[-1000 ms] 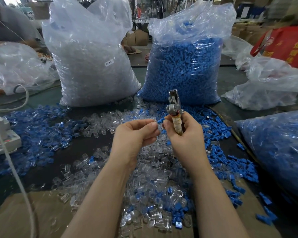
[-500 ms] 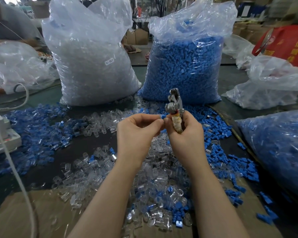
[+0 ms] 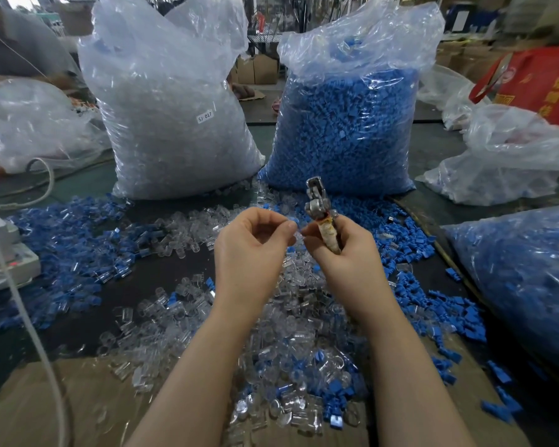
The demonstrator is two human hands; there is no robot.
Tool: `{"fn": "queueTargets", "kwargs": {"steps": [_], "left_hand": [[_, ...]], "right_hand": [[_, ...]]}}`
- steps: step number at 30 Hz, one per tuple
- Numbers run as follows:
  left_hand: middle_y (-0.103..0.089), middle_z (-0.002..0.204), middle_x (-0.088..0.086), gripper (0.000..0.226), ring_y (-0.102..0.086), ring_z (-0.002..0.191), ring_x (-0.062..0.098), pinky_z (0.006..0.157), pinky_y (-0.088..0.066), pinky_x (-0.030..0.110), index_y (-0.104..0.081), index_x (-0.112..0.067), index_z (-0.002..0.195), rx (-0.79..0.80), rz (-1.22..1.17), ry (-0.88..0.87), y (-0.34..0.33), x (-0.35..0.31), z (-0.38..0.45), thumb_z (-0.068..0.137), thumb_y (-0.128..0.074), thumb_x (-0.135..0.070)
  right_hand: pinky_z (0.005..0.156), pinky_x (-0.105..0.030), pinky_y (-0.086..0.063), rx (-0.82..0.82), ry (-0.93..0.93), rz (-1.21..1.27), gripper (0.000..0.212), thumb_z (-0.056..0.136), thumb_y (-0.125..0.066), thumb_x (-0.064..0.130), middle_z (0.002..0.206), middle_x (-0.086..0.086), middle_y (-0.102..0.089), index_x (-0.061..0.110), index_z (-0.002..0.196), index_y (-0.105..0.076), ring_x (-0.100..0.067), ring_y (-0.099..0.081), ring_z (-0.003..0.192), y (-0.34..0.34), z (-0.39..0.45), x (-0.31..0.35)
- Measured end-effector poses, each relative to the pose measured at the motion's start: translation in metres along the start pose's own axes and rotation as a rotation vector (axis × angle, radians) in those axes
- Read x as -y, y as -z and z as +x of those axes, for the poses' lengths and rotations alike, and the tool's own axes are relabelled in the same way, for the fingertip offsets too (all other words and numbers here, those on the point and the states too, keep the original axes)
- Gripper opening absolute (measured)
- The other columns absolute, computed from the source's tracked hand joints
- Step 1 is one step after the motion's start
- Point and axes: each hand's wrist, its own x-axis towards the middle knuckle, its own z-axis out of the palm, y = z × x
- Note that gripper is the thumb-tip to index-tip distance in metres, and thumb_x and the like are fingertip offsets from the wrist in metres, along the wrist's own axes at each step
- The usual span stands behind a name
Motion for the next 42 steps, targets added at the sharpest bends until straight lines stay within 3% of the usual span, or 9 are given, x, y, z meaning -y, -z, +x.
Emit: {"fn": "queueTargets", "kwargs": {"steps": [7, 17, 23, 28, 34, 38, 42], "left_hand": [[-0.071, 0.075, -0.004, 0.014, -0.070, 0.072, 0.009, 0.072, -0.057, 0.024, -0.065, -0.019, 0.082, 0.018, -0.067, -0.077, 0.002, -0.001, 0.001, 0.089, -0.069, -0.007], [-0.068, 0.077, -0.001, 0.013, -0.065, 0.071, 0.004, 0.070, -0.053, 0.018, -0.063, -0.015, 0.086, 0.054, -0.088, -0.159, 0.006, -0.001, 0.001, 0.093, -0.063, -0.003], [-0.068, 0.079, -0.002, 0.012, -0.067, 0.073, 0.006, 0.072, -0.054, 0.020, -0.063, -0.013, 0.087, 0.088, -0.104, -0.165, 0.007, 0.000, 0.001, 0.092, -0.063, -0.003], [-0.067, 0.075, -0.008, 0.013, -0.066, 0.072, 0.003, 0.071, -0.053, 0.018, -0.063, -0.014, 0.086, 0.092, -0.133, -0.158, 0.007, -0.002, 0.001, 0.092, -0.063, -0.002], [-0.068, 0.078, -0.001, 0.010, -0.066, 0.073, 0.007, 0.073, -0.055, 0.022, -0.064, -0.010, 0.087, 0.094, -0.161, -0.125, 0.008, -0.004, 0.001, 0.092, -0.063, -0.001], [-0.072, 0.079, 0.006, 0.004, -0.070, 0.073, 0.011, 0.070, -0.054, 0.017, -0.069, -0.007, 0.087, 0.095, -0.173, -0.054, 0.013, -0.005, 0.005, 0.087, -0.069, -0.003], [-0.074, 0.076, -0.001, 0.008, -0.071, 0.070, 0.008, 0.066, -0.055, 0.016, -0.073, -0.016, 0.087, 0.022, -0.037, 0.051, 0.040, 0.003, 0.017, 0.085, -0.073, -0.009]], "right_hand": [[0.078, -0.047, -0.056, 0.128, -0.042, -0.125, 0.012, 0.077, -0.063, 0.028, 0.082, 0.008, -0.069, 0.027, 0.088, -0.065, -0.012, -0.065, 0.077, 0.011, 0.000, -0.003], [0.078, -0.055, -0.053, 0.198, -0.029, -0.206, 0.018, 0.078, -0.061, 0.026, 0.087, -0.006, -0.067, 0.017, 0.094, -0.063, -0.029, -0.062, 0.084, 0.011, -0.003, 0.003], [0.075, -0.050, -0.053, 0.191, -0.006, -0.243, 0.008, 0.086, -0.062, 0.013, 0.084, -0.003, -0.066, 0.017, 0.093, -0.063, -0.025, -0.061, 0.080, 0.011, -0.003, 0.001], [0.053, -0.030, -0.039, 0.146, -0.002, -0.257, 0.018, 0.071, -0.050, 0.023, 0.061, 0.012, -0.058, 0.022, 0.084, -0.063, -0.006, -0.045, 0.054, 0.007, -0.004, -0.001], [0.052, -0.036, -0.041, 0.102, 0.012, -0.295, 0.020, 0.068, -0.048, 0.025, 0.060, 0.015, -0.058, 0.024, 0.081, -0.063, -0.009, -0.046, 0.053, 0.004, -0.003, -0.003], [0.057, -0.046, -0.048, 0.105, 0.016, -0.314, 0.019, 0.070, -0.049, 0.025, 0.065, 0.004, -0.060, 0.022, 0.084, -0.061, -0.020, -0.052, 0.059, 0.004, -0.004, -0.002], [0.061, -0.050, -0.050, 0.028, 0.021, -0.361, 0.021, 0.070, -0.048, 0.026, 0.069, 0.000, -0.061, 0.018, 0.084, -0.060, -0.026, -0.055, 0.065, 0.006, -0.003, -0.003]]}}
